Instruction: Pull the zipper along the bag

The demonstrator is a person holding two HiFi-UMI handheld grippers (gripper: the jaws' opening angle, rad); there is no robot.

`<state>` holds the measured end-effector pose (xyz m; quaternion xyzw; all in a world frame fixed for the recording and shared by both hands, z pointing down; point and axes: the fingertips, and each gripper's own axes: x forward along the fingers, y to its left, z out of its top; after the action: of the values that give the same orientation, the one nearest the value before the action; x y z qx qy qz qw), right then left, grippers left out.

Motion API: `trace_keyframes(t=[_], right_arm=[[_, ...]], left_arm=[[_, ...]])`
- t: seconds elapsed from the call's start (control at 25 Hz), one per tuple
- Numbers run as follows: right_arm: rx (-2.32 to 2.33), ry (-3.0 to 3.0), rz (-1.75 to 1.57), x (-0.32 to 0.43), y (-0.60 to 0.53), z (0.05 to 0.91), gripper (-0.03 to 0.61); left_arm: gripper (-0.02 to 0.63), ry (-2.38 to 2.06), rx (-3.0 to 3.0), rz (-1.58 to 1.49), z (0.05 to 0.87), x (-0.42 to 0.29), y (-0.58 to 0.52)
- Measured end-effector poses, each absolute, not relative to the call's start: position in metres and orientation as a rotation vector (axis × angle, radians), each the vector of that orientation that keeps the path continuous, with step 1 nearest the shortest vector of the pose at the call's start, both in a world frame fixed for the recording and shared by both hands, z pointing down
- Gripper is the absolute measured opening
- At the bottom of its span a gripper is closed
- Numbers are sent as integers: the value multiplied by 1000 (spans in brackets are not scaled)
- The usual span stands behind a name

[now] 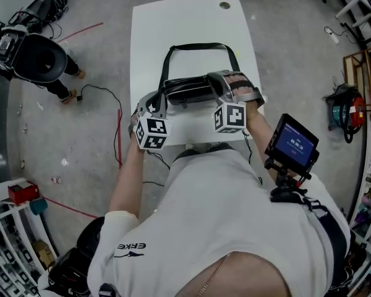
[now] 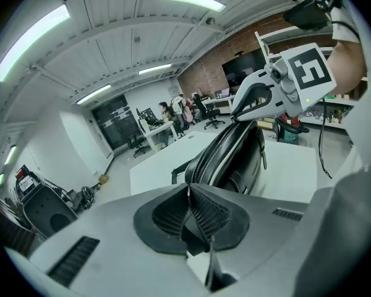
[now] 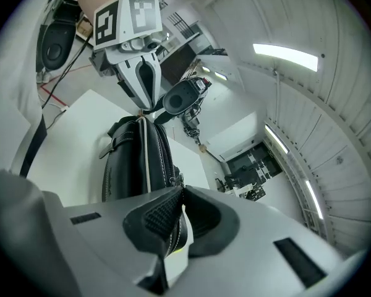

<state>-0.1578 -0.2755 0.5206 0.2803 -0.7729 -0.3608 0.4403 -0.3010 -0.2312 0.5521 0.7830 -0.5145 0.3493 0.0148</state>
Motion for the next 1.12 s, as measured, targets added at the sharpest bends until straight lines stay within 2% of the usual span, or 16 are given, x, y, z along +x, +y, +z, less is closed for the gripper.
trace_keyframes(t=[0.48,1.12], right_arm=[[694,-1858,-886,-155,-281,520,15],[621,-1712,-931,-144,-289,529,15]], left_arm=[[5,-1340,2524,1297,603,-286,-224],[5,-1203,2655,1331,612,-234,-245]])
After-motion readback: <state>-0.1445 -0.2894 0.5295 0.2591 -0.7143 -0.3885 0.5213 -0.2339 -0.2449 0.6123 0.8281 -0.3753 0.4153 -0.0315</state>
